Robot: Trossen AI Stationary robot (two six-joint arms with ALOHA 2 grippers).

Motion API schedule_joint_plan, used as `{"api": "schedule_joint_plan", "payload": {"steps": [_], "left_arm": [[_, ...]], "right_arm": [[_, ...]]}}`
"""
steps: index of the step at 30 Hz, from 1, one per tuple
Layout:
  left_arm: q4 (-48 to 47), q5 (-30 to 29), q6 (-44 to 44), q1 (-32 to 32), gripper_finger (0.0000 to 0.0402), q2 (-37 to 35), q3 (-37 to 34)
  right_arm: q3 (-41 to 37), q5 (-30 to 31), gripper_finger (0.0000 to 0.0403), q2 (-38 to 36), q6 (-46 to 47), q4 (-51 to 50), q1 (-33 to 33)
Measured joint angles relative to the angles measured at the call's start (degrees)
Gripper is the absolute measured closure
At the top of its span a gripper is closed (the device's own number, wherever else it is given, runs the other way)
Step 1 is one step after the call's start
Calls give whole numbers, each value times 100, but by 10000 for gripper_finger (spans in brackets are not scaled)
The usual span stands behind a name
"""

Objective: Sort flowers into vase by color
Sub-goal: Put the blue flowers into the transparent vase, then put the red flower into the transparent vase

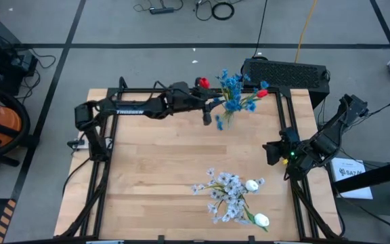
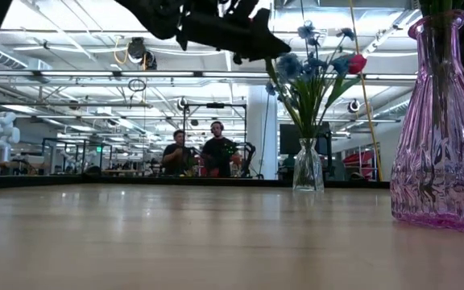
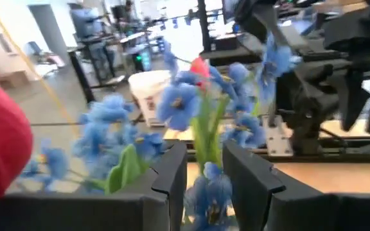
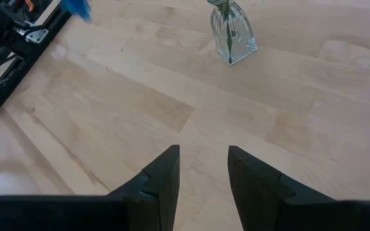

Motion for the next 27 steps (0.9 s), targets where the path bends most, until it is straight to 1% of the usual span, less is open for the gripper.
{"api": "schedule_joint_plan", "payload": {"steps": [2,6,8,14,19,23,25,27], "left_arm": [[-308,-122,92,-11,294,-75,8],[-1087,-146,101,-87,294,-101,0],[-1240,-143,103,-136,294,-99,0],[-1136,-141,155,-254,294,-203,23],[-1349,-130,533,-252,294,-383,27],[-1287,-103,539,-227,294,-533,36],[-1170,-27,537,-218,294,-579,31],[-1074,261,532,-212,294,-645,33]], "right_arm": [[0,-2,280,2,-1,3,0],[0,-4,280,2,-2,3,0],[0,-2,280,0,-20,4,0],[0,-2,280,0,-129,6,1],[0,-4,280,2,-130,41,0],[0,-2,280,2,-177,112,0],[0,0,280,0,-181,140,2],[0,-2,280,2,-179,168,2]]}}
